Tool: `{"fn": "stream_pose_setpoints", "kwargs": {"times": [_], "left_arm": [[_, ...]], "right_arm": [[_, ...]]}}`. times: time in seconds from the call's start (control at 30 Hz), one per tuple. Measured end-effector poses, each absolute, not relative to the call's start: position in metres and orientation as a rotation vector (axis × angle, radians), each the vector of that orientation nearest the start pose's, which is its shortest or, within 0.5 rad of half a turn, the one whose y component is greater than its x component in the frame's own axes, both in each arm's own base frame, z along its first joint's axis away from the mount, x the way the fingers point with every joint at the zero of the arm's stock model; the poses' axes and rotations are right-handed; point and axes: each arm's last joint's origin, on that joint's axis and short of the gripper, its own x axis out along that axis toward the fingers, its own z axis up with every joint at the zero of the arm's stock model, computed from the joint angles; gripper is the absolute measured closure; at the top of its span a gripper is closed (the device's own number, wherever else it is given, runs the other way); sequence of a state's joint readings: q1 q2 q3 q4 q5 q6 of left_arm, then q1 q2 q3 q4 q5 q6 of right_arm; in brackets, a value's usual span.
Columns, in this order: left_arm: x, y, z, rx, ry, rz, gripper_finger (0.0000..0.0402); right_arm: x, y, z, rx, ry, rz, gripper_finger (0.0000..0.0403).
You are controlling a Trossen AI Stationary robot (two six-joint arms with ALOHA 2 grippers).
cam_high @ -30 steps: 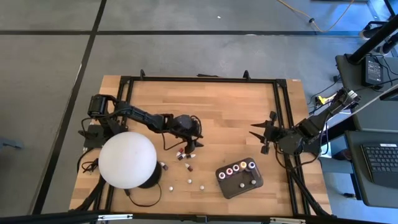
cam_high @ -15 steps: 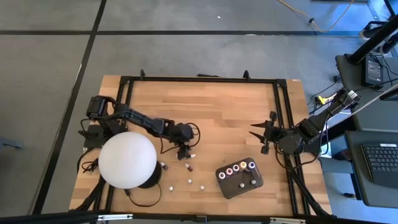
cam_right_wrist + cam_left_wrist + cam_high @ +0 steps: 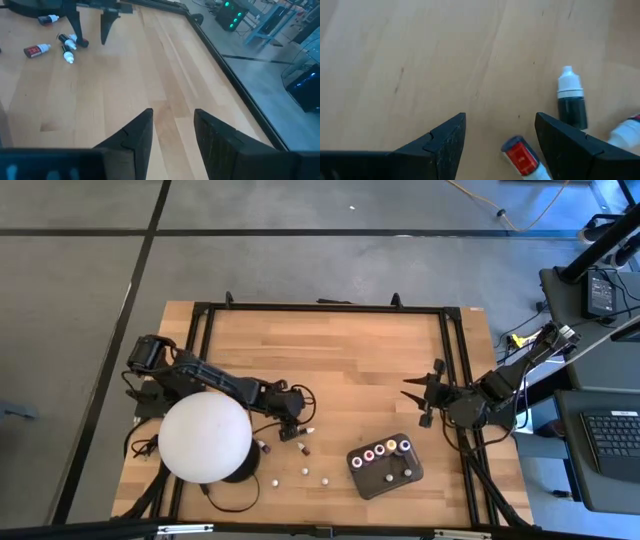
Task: Pick & Place food coloring
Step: Put the left small red food coloring bottle into the bin
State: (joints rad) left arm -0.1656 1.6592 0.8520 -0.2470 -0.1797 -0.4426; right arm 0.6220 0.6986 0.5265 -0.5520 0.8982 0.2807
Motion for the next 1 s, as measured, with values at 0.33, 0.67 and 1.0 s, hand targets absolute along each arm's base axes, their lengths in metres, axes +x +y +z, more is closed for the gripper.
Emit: {"fn": "stream_pose_setpoints", "kwargs": {"times": [0.33,0.67,1.0], "left_arm": [[0.289,-0.057,0.143,-0.259,1.090,0.292,0.0169],[0.288,-0.059,0.135,-0.293,1.123,0.288,0.0211],[0.286,-0.058,0.135,-0.218,1.143,0.261,0.0305]], "right_arm": [[0.123,0.060,0.233,-0.232,0.485,-0.333,0.0256],[0.123,0.060,0.233,-0.233,0.485,-0.333,0.0256],[0.123,0.060,0.233,-0.256,0.489,-0.327,0.0256]]}}
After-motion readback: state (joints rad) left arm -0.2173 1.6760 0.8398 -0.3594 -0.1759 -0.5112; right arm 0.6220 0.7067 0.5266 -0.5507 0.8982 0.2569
